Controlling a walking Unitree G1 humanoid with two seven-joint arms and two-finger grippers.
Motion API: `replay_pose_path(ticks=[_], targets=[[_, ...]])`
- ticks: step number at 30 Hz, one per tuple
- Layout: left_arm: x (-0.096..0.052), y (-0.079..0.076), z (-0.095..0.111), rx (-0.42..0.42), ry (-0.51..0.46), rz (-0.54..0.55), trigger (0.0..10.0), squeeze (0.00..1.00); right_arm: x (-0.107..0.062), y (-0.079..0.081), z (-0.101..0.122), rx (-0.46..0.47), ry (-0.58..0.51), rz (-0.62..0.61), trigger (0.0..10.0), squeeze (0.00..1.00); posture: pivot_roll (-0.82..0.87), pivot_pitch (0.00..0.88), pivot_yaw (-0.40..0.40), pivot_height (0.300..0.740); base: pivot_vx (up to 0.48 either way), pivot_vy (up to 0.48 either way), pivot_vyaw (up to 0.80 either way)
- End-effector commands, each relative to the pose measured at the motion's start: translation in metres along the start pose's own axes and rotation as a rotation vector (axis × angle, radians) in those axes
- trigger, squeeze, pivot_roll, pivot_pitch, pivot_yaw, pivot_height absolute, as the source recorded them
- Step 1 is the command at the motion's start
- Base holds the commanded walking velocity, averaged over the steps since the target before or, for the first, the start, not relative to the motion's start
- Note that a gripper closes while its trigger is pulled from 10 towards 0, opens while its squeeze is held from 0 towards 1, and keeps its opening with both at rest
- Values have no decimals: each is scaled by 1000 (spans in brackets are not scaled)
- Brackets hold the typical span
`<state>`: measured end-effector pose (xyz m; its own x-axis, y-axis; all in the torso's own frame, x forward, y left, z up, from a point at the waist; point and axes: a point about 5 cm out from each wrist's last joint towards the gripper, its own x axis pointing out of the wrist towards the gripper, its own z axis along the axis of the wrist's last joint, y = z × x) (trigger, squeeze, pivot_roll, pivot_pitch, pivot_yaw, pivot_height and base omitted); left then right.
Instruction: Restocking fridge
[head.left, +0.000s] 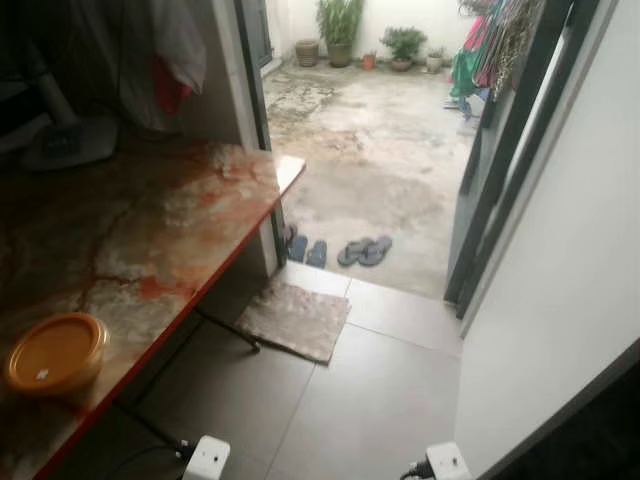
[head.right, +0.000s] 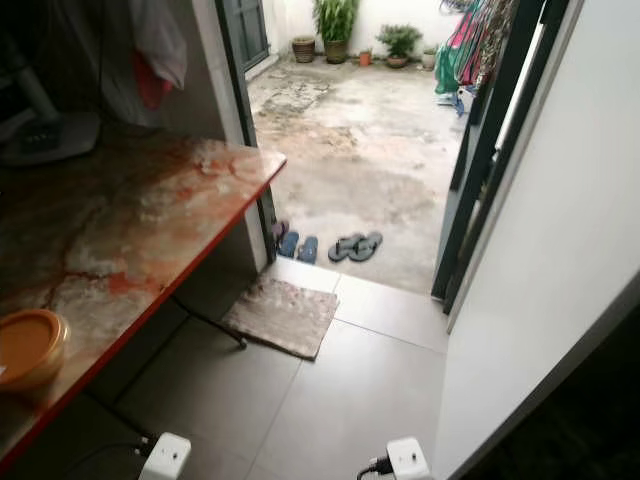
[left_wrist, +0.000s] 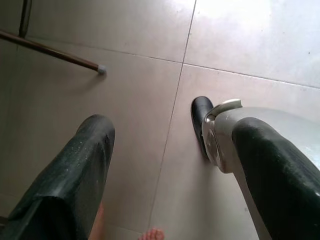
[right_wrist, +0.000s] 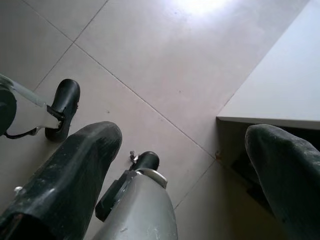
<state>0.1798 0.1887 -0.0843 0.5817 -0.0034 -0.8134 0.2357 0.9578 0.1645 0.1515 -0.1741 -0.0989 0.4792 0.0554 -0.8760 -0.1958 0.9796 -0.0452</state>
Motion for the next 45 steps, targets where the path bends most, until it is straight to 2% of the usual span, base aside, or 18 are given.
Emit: replay_pose_path(ticks=[1,11,13,16,22,31,35,36,41,45], targets=[[-1,1,-5,-29,15,15,10000,0,2,7,8,-8,-22,23,10000,0,121,0,-15,740,0,0,800],[1,2,6,-32,-16,16,10000,0,1,3,5,-23,-12,18,10000,0,113,0,-13,740,0,0,800],[2,6,14,-48,-41,29,10000,0,-1,-9,-1,8,2,-19,10000,0,123,21,-15,740,0,0,800],[3,8,22,-56,-67,32,10000,0,-3,-19,-5,25,11,-44,10000,0,124,35,-17,740,0,0,800],[5,10,40,-89,-141,56,10000,0,-3,-20,-4,46,7,-54,10000,0,123,52,-23,740,0,0,800],[4,15,68,-80,-267,96,10000,0,-2,-14,-1,28,3,-40,10000,0,129,67,-17,740,0,0,800],[2,23,80,-88,-338,144,10000,0,-1,-13,1,34,-6,-44,10000,0,131,79,-16,740,0,0,800],[0,26,88,-84,-384,155,10000,0,-1,-13,0,32,-4,-45,10000,0,136,82,-16,740,0,0,800],[-6,29,102,-56,-496,182,10000,0,-2,-14,0,41,-1,-66,10000,0,143,96,-12,740,0,0,385],[-20,29,123,-24,-686,214,10000,0,-2,-15,0,58,-5,-64,10000,0,144,110,-9,740,0,0,0]])
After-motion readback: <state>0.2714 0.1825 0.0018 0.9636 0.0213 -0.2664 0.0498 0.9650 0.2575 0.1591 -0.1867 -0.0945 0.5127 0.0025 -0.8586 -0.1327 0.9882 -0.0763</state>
